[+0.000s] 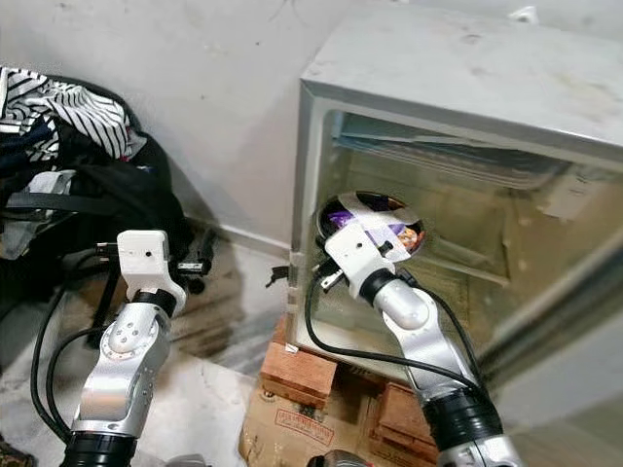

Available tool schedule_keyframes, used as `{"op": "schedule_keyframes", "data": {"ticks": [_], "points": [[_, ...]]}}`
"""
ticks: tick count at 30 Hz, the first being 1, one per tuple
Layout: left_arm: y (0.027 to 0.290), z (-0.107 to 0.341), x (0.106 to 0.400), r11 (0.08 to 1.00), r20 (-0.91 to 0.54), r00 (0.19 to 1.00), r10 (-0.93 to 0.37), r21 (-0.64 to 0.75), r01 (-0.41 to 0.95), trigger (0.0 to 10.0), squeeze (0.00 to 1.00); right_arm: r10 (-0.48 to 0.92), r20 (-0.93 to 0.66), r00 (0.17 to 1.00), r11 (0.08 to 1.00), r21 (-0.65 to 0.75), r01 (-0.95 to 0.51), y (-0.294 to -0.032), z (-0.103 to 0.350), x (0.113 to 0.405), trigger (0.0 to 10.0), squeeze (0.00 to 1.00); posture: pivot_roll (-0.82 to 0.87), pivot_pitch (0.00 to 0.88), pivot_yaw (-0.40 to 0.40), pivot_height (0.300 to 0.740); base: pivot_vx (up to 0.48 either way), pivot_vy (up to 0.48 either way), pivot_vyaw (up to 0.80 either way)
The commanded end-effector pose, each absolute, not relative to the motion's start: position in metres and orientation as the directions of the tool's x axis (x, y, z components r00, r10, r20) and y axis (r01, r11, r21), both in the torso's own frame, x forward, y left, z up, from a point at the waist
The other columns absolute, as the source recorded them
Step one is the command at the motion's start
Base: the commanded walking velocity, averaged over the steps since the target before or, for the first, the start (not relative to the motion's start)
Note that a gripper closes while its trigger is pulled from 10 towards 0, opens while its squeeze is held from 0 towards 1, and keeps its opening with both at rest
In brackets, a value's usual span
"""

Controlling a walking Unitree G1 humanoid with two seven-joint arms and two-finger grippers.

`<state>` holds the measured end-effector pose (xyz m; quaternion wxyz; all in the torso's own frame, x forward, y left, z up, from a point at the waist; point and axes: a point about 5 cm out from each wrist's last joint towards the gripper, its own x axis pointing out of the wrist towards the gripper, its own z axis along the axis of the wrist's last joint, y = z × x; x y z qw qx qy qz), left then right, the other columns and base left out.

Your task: Restocking fridge

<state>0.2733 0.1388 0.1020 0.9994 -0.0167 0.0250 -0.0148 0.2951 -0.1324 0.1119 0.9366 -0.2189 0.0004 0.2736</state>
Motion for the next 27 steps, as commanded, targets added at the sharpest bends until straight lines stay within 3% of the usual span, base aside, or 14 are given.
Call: {"op": "schedule_keyframes", "data": {"ticks": [1, 18, 27], "points": [[0.1368, 0.1059, 0.2736, 0.999, -0.033, 0.999, -0.040, -0.037, 0.039, 10.0, 0.00, 0.527, -0.080, 0.846, 0.750, -0.426, -0.507, -0.1289, 0.1214, 0.2985, 10.0, 0.00, 0.02, 0.000, -0.057, 0.740, 0.274, 0.000, 0.00], [0.1357, 0.1007, 0.2716, 0.998, -0.069, 0.997, -0.039, -0.055, 0.035, 10.0, 0.00, 0.472, -0.104, 0.876, 0.770, -0.435, -0.467, -0.1355, 0.1163, 0.3014, 10.0, 0.00, 0.02, 0.000, -0.064, 0.740, 0.046, 0.000, 0.00], [0.1351, 0.1011, 0.2673, 0.998, -0.076, 0.997, -0.034, -0.062, 0.030, 10.0, 0.00, 0.480, -0.110, 0.870, 0.766, -0.431, -0.477, -0.1332, 0.1128, 0.3049, 10.0, 0.00, 0.04, 0.002, -0.071, 0.740, 0.000, 0.000, -0.57]]}}
